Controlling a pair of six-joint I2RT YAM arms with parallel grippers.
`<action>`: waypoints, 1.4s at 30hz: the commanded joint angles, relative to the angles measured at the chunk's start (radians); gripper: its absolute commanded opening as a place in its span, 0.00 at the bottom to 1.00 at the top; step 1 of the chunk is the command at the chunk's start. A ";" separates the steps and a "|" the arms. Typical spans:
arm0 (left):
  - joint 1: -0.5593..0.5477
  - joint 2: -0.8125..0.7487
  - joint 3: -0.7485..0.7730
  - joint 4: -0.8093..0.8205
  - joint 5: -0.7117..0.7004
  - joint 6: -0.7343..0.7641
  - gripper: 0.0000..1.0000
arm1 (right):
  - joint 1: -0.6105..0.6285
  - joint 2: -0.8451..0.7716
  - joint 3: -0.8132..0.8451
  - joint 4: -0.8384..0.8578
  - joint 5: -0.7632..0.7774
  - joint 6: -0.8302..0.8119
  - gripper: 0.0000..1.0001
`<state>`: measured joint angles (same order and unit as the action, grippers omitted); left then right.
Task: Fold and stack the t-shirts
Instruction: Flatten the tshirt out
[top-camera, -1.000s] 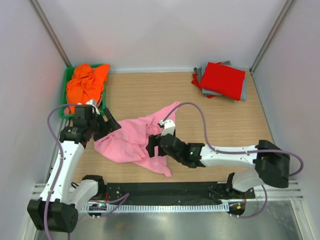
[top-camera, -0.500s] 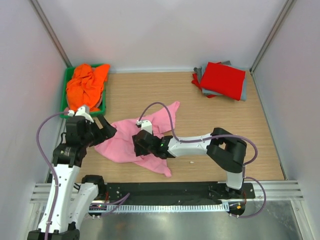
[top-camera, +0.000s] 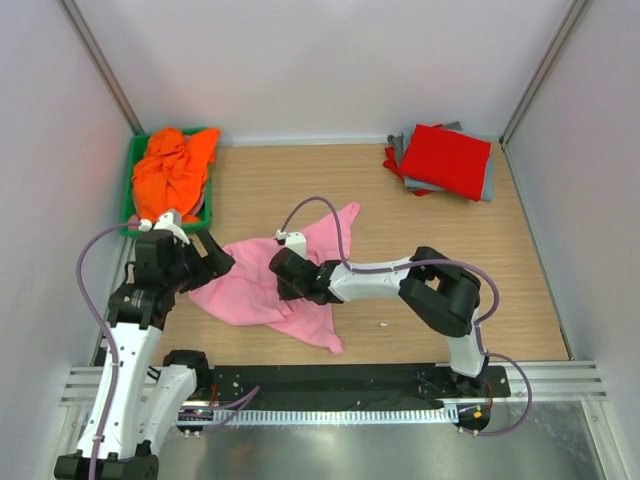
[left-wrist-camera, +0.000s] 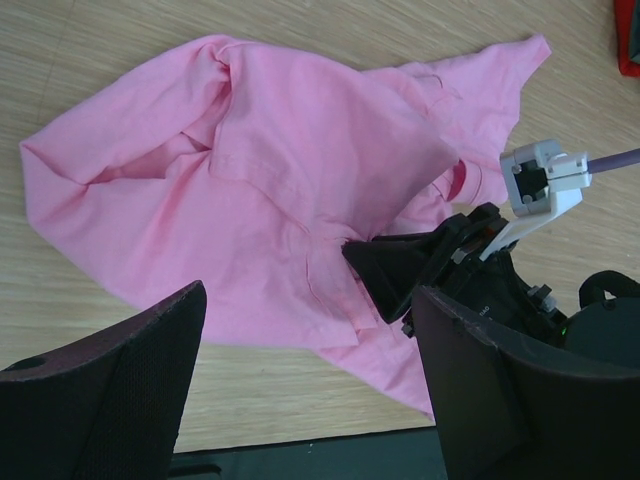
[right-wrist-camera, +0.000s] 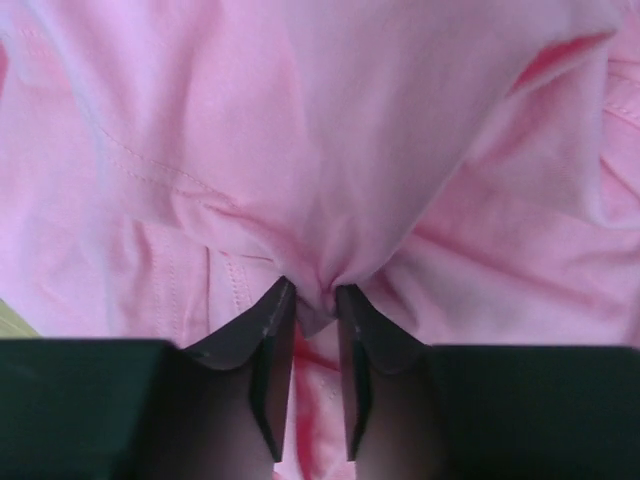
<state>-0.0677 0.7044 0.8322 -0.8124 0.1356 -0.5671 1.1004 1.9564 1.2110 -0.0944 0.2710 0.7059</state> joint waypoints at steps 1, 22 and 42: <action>0.000 -0.013 0.001 0.032 0.022 0.018 0.84 | 0.001 0.021 0.067 0.009 -0.018 -0.002 0.27; 0.000 -0.023 -0.004 0.035 0.019 0.013 0.83 | -0.144 -0.301 0.590 -0.568 0.158 -0.275 0.01; -0.575 0.197 -0.019 0.096 -0.249 -0.181 0.77 | -0.419 -0.269 0.806 -0.705 0.116 -0.376 0.01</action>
<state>-0.5163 0.8440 0.8188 -0.7815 0.0612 -0.6579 0.7300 1.6539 1.8984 -0.7715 0.3931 0.3820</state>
